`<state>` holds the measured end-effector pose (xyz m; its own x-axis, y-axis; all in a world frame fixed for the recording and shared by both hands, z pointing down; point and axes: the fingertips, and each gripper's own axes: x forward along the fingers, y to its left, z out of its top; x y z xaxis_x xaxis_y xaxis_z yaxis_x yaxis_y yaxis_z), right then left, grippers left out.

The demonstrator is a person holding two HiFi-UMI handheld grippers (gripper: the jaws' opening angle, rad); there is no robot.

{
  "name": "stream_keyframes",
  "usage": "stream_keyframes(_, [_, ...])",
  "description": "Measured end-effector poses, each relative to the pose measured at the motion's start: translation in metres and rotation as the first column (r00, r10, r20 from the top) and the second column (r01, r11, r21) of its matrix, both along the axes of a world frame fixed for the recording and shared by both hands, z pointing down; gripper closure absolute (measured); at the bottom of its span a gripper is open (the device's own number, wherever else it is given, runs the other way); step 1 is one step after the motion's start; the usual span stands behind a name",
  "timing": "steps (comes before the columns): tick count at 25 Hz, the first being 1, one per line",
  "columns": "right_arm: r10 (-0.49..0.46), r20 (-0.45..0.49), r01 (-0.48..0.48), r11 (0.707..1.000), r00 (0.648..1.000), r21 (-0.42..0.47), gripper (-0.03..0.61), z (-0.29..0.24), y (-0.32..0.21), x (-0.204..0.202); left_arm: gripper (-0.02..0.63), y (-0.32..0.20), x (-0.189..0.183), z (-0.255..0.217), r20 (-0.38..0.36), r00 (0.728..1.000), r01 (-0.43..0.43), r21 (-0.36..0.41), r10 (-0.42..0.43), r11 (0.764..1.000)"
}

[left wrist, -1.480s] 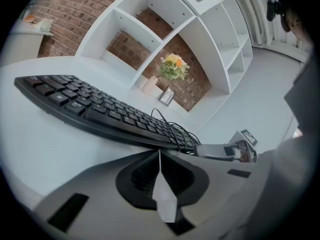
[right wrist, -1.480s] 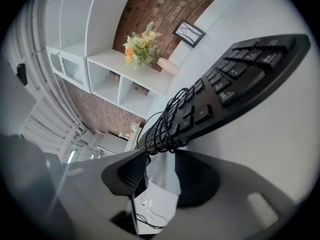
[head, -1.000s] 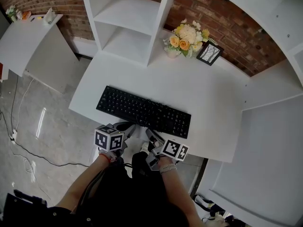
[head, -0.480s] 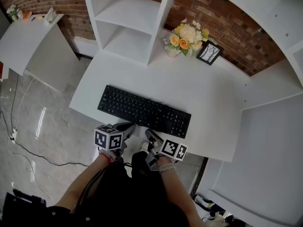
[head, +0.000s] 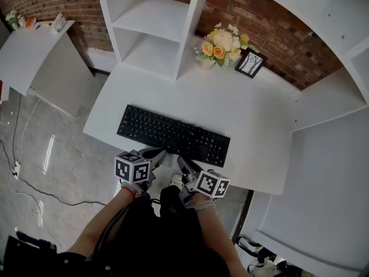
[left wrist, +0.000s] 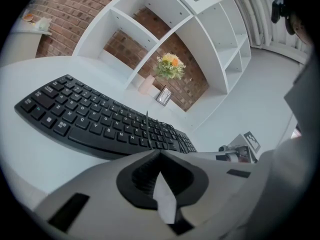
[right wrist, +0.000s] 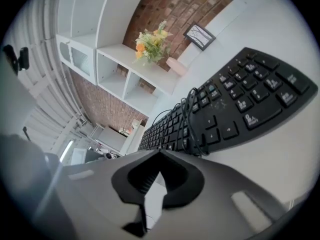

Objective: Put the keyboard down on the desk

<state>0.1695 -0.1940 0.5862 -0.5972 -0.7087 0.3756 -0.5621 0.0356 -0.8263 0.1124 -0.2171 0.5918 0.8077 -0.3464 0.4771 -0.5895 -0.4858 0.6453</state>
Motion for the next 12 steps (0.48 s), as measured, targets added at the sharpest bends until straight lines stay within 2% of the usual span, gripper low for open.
stream_keyframes(4, [-0.015,-0.116,0.026,0.995,0.993,0.096,0.577,-0.016,-0.006,0.007,0.623,-0.007,0.0,-0.011,0.002,1.0,0.007,0.046,-0.007,0.999])
stream_keyframes(7, [-0.01,-0.227,0.053,0.982,0.974,0.184,0.577,-0.03,-0.012,0.014,0.623,-0.017,-0.003,-0.023,-0.002,1.0,0.03,0.097,-0.03,0.995])
stream_keyframes(12, [0.054,-0.362,0.088,0.927,0.93,0.365,0.577,-0.068,-0.025,0.028,0.623,-0.033,-0.006,-0.05,-0.032,0.998,0.068,0.192,-0.063,0.979])
